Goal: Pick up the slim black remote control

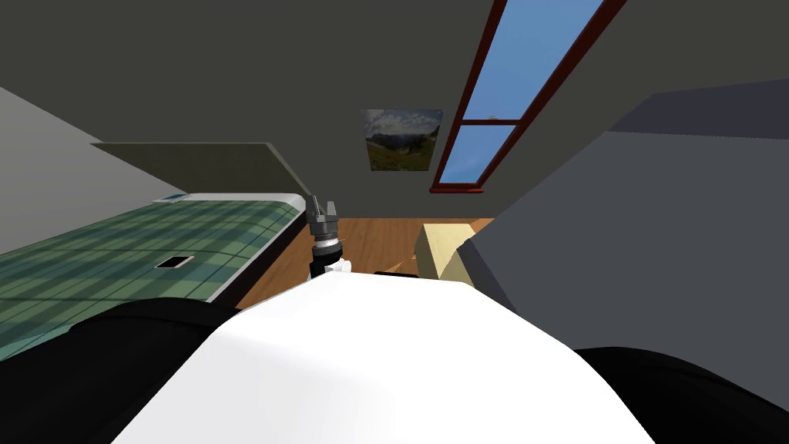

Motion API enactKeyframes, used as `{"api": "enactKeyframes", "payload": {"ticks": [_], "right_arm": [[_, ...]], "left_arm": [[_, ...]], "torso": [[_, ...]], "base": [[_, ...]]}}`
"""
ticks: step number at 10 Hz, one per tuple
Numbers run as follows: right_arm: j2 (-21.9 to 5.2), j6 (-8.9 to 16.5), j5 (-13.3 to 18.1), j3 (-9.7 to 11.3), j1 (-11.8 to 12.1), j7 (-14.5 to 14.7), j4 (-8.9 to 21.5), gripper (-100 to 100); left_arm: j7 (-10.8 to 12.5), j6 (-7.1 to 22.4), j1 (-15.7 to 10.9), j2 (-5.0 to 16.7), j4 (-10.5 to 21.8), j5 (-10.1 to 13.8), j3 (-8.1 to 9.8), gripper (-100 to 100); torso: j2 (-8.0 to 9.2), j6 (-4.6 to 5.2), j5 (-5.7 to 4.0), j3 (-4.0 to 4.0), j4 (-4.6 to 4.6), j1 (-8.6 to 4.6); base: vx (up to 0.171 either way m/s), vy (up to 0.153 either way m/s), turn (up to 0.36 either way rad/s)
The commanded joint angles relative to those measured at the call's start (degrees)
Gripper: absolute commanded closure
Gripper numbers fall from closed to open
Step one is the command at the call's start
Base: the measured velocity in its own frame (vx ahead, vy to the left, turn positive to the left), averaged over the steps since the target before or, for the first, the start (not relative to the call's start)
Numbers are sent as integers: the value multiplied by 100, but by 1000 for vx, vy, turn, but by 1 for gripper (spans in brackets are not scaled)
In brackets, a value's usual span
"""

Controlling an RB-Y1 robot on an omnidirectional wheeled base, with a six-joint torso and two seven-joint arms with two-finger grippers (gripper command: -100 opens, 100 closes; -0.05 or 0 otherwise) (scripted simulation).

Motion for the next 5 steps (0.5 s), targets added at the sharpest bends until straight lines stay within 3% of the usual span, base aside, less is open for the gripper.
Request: {"api": "enactKeyframes", "payload": {"ticks": [1, 3, 4, 5], "right_arm": [[-100, -193, 28, -169, 122, -43, -162, 100], [-186, -346, 69, -300, 238, -103, -332, 100], [-152, -276, 59, -252, 204, -78, -279, 100], [-159, -298, 61, -262, 215, -84, -293, 0]], "left_arm": [[0, 0, 0, 0, 0, 0, 0, 0], [0, 0, 0, 0, 0, 0, 0, 0], [0, 0, 0, 0, 0, 0, 0, 0], [0, 0, 0, 0, 0, 0, 0, 0]], "torso": [[0, 0, 0, 0, 0, 0], [-8, 5, 5, -5, -3, 17], [-9, 3, 7, -6, -3, 19], [-6, 3, 2, -4, -2, 11]], "base": [[21, 24, -102], [25, 42, -69], [8, 16, -7], [0, 0, 0]]}}
